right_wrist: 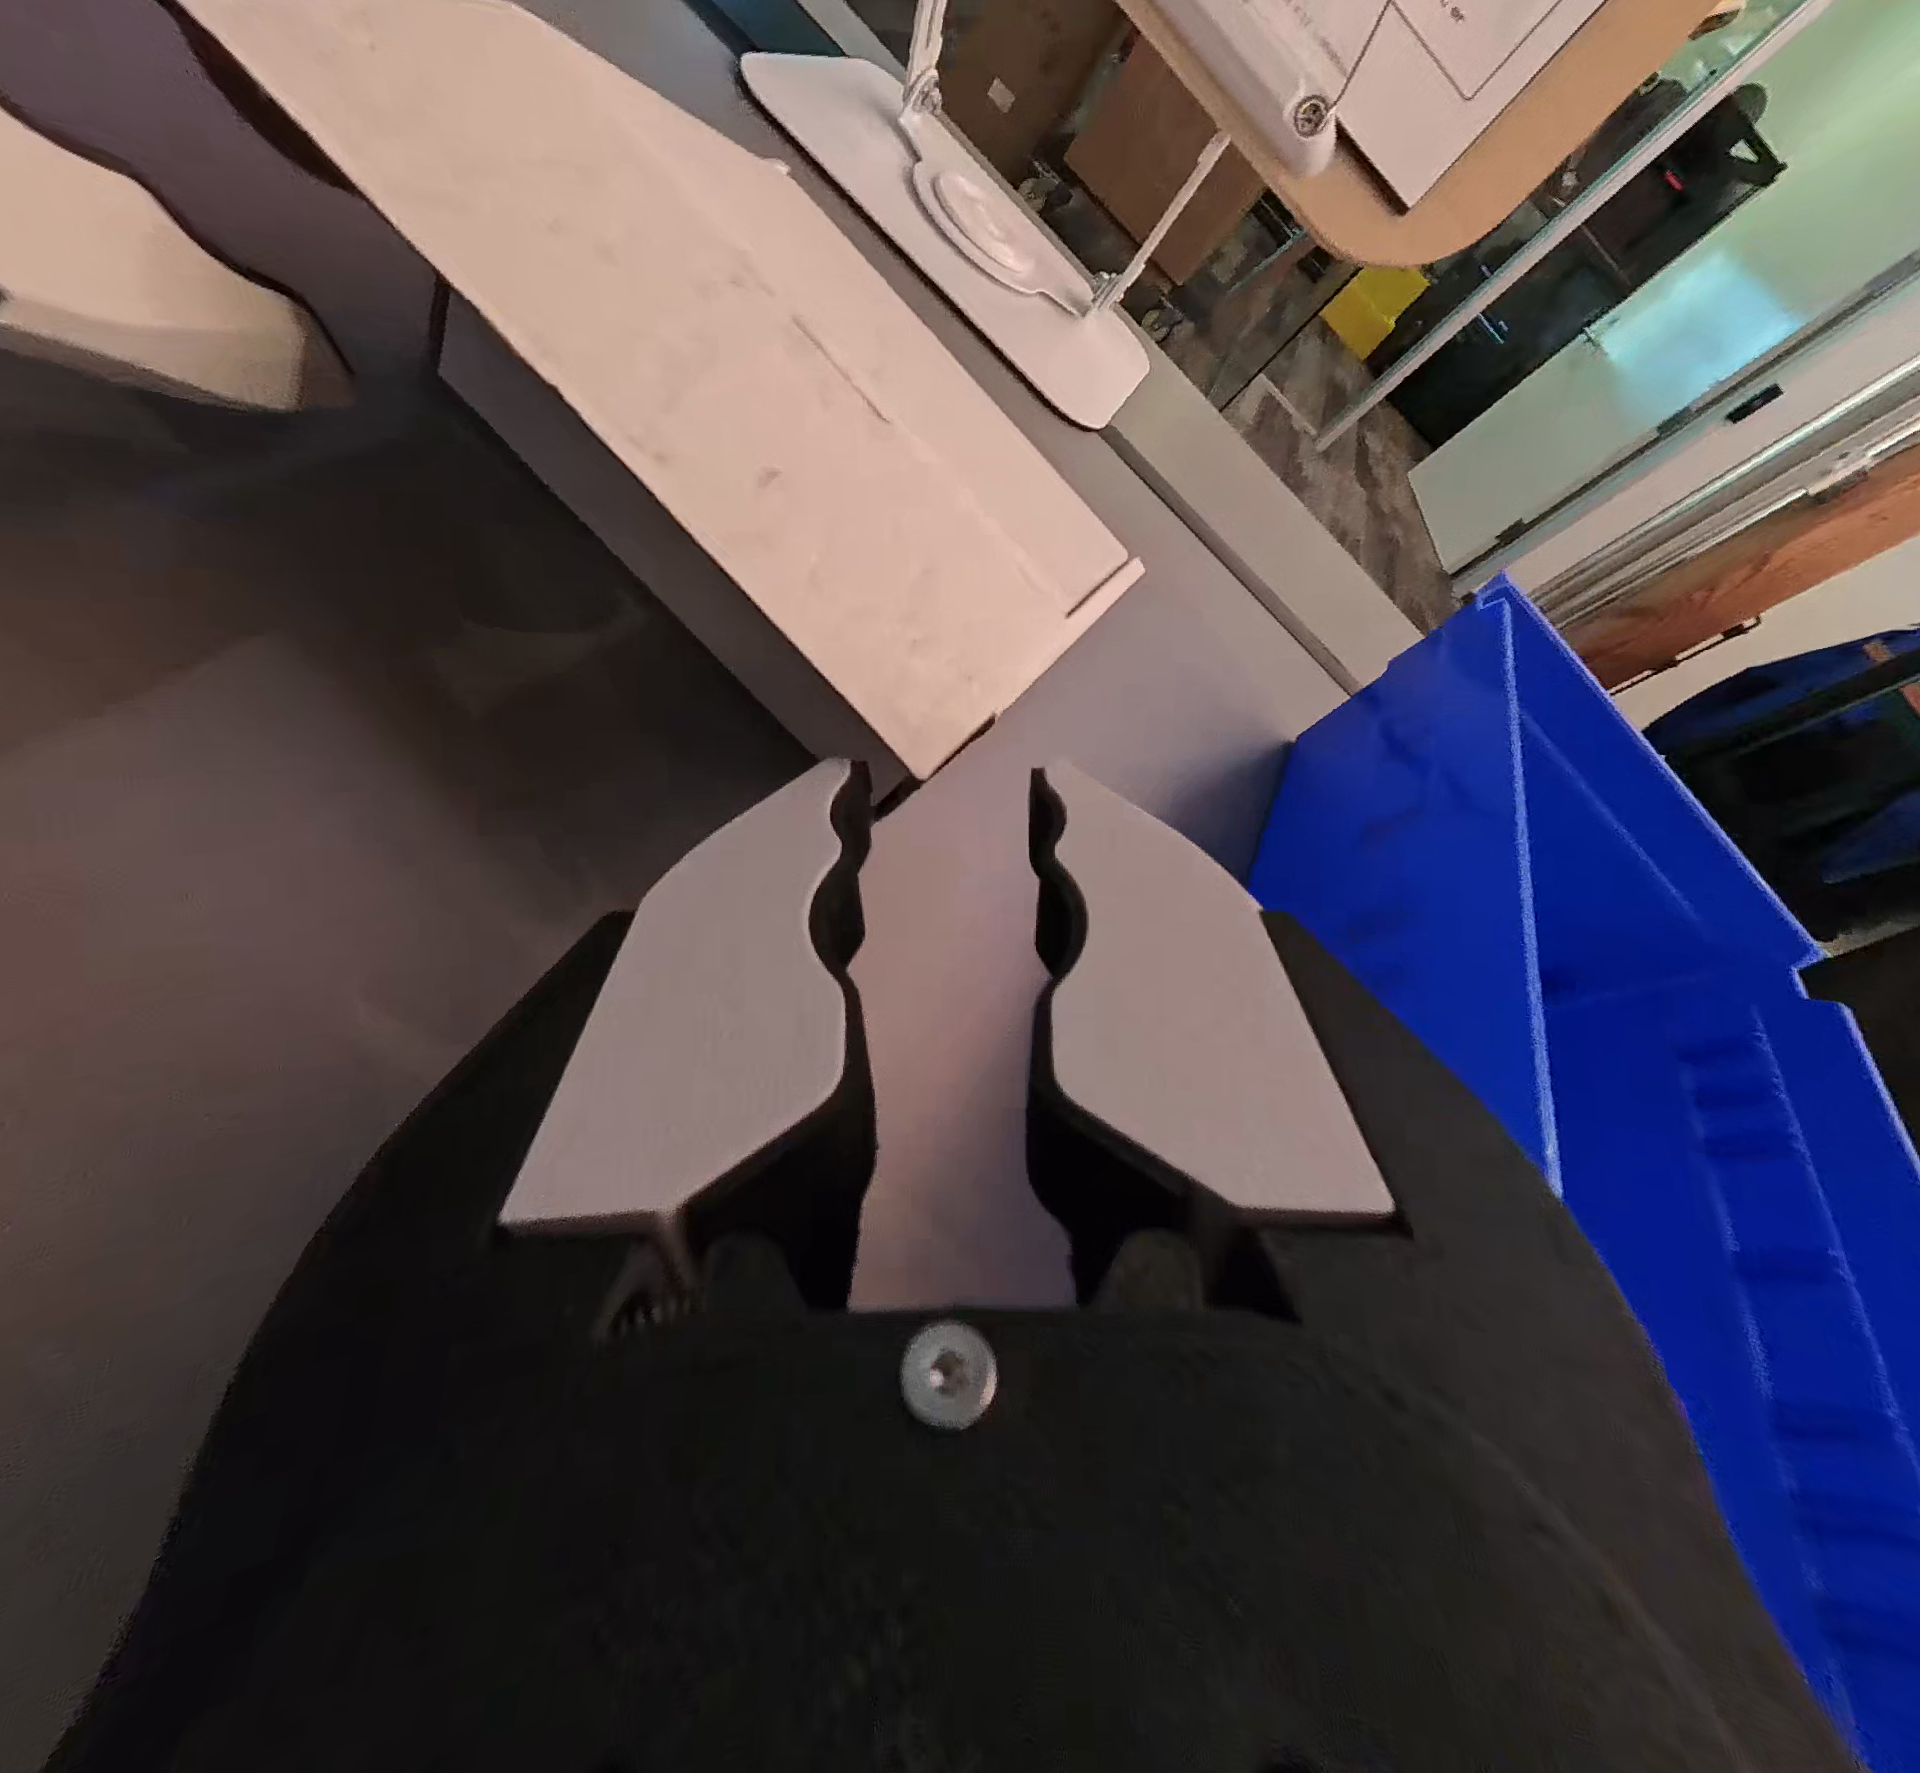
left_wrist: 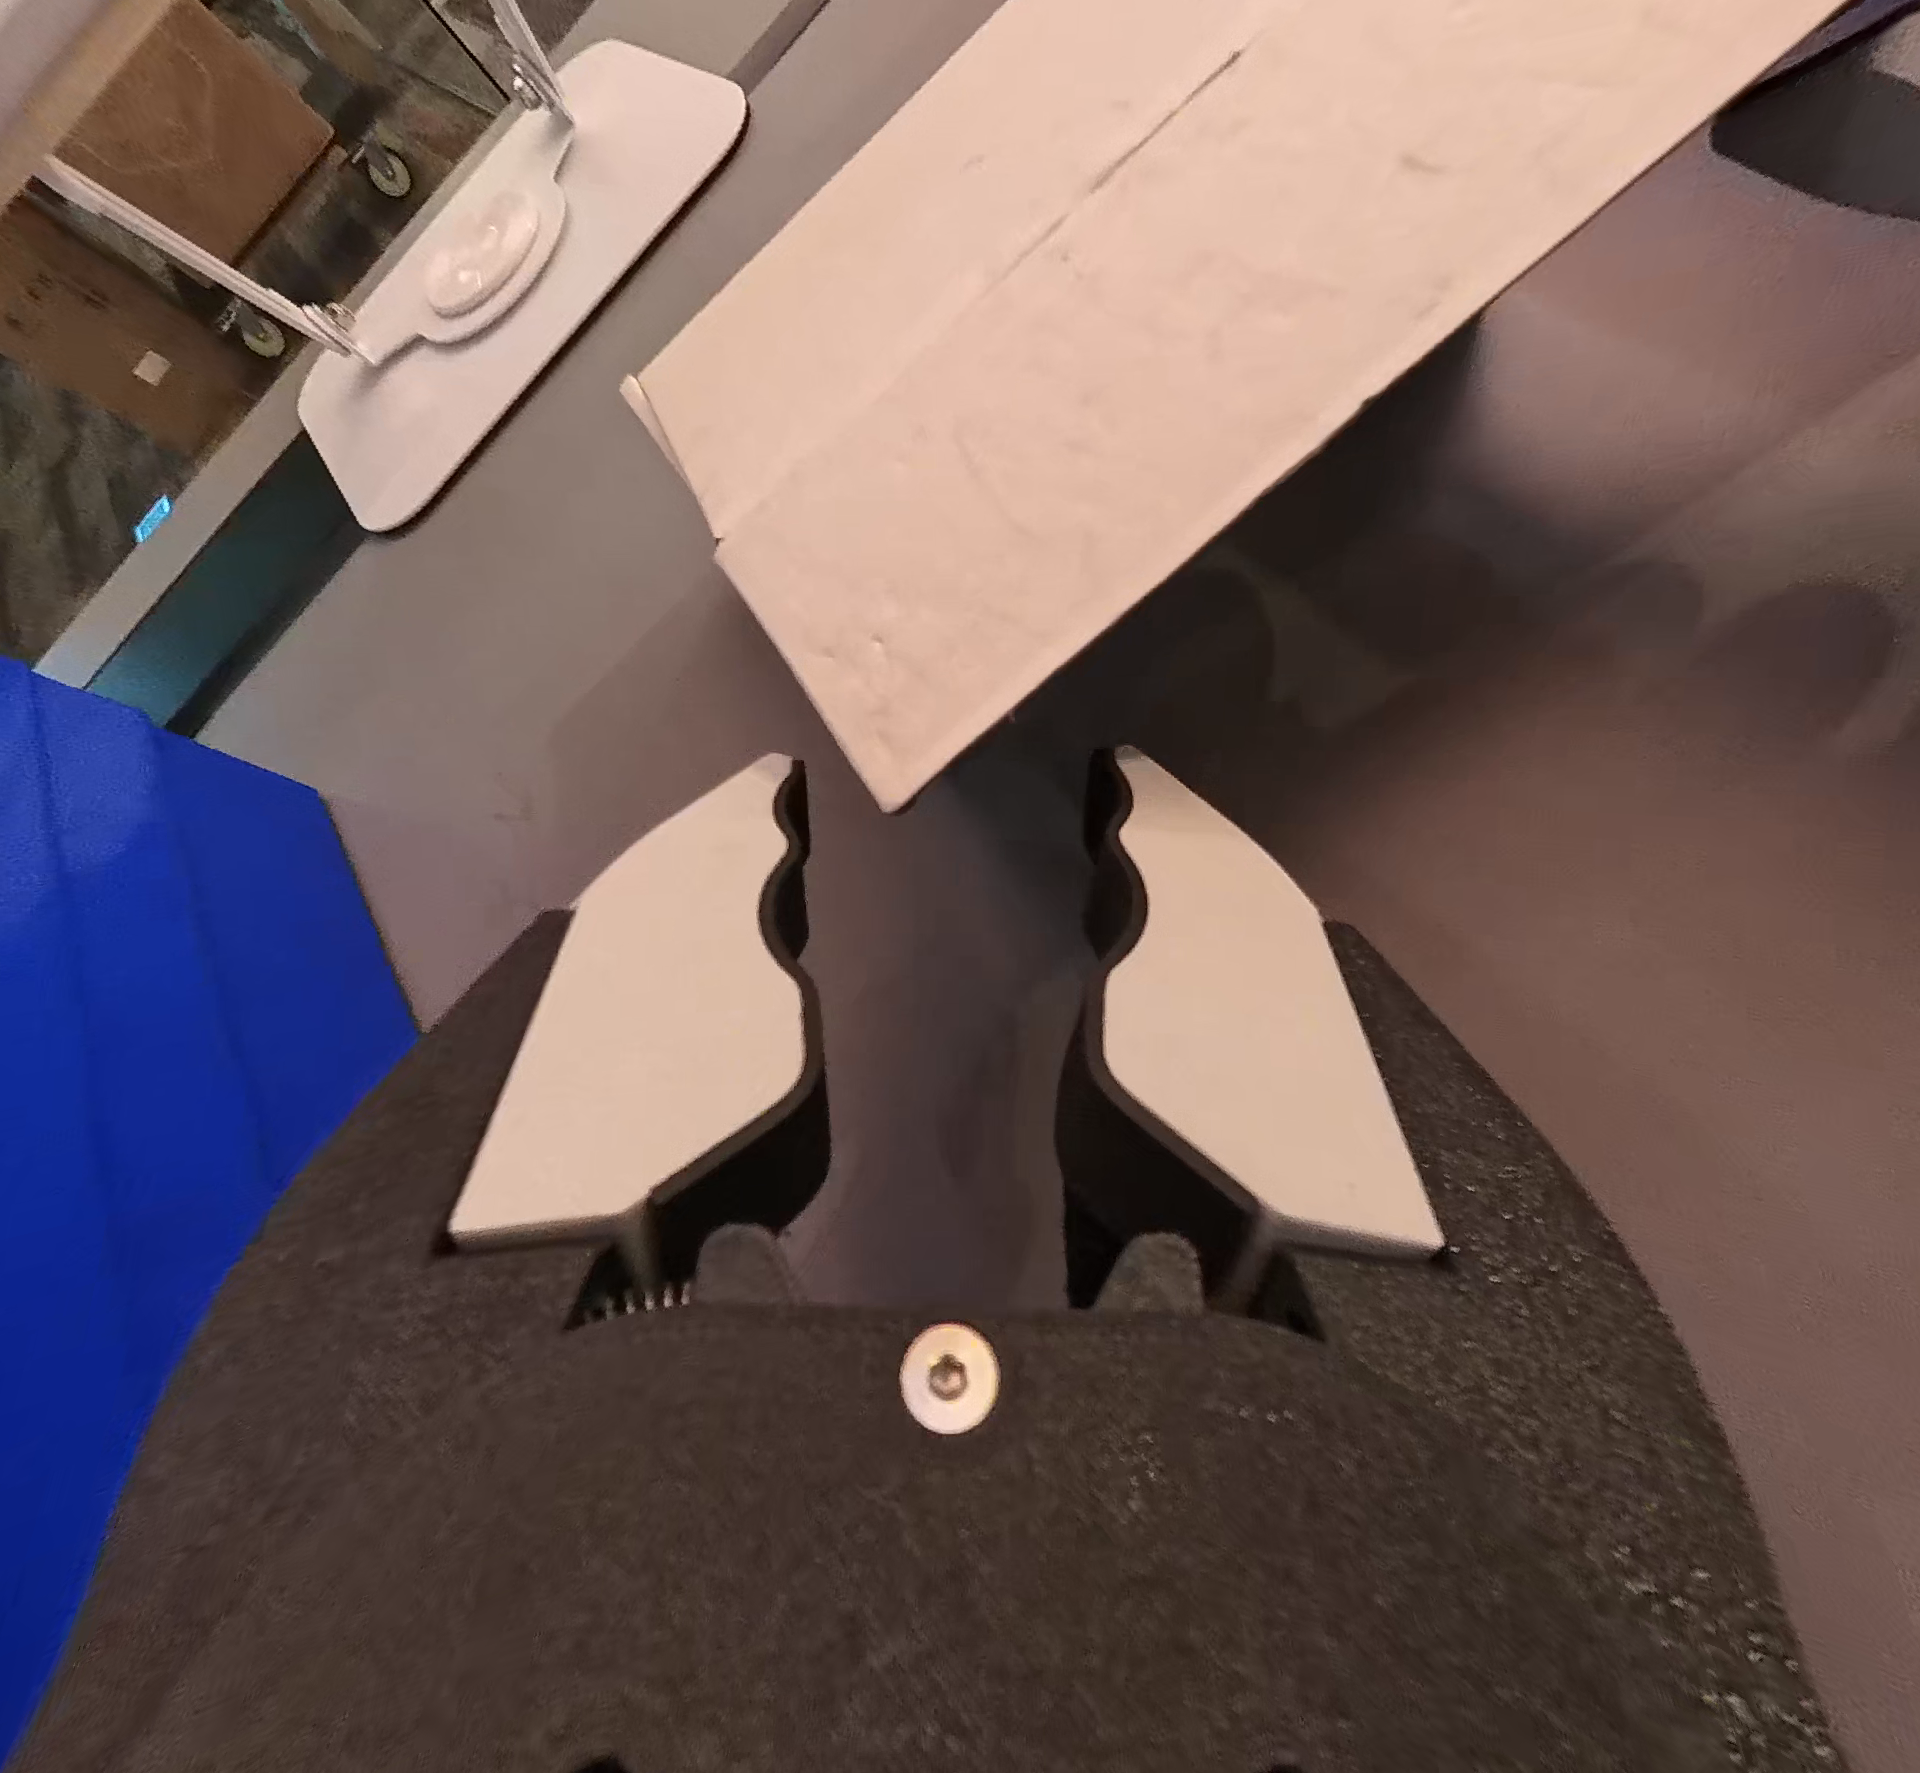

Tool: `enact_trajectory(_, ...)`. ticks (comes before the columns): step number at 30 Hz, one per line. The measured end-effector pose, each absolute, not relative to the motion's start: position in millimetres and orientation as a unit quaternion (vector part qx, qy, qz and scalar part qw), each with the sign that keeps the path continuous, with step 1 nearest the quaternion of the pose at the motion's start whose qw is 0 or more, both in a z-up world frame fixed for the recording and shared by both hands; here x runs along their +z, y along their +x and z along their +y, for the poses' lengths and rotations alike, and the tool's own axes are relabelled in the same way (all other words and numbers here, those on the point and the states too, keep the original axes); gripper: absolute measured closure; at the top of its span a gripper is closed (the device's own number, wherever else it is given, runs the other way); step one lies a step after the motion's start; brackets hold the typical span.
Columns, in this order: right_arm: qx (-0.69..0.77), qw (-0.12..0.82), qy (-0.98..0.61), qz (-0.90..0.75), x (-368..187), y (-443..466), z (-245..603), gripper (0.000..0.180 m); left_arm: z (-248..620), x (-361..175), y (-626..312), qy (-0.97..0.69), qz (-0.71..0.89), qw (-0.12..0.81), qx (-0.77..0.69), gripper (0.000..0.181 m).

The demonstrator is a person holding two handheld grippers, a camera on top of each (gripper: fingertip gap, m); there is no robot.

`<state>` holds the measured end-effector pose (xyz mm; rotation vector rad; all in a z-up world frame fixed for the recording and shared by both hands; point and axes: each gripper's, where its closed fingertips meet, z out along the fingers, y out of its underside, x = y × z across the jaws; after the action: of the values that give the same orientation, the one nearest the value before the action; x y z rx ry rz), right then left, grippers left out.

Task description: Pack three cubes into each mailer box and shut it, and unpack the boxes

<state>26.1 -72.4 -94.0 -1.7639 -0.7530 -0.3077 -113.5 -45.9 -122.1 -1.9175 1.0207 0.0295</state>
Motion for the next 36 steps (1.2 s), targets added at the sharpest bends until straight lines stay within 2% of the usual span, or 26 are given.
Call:
enact_trajectory(13, -0.167, 0.557, -0.746, -0.324, -95.3, 23.1, -71.4, 0.169, -37.7, -117.8, -109.7, -0.76, 0.43, 0.484, 0.054, 0.145)
enact_trajectory(36, -0.197, 0.54, -0.74, -0.348, -96.5, 26.0, -74.6, 0.17, -36.5, -116.5, -113.0, -0.75, 0.438, 0.489, 0.079, 0.159)
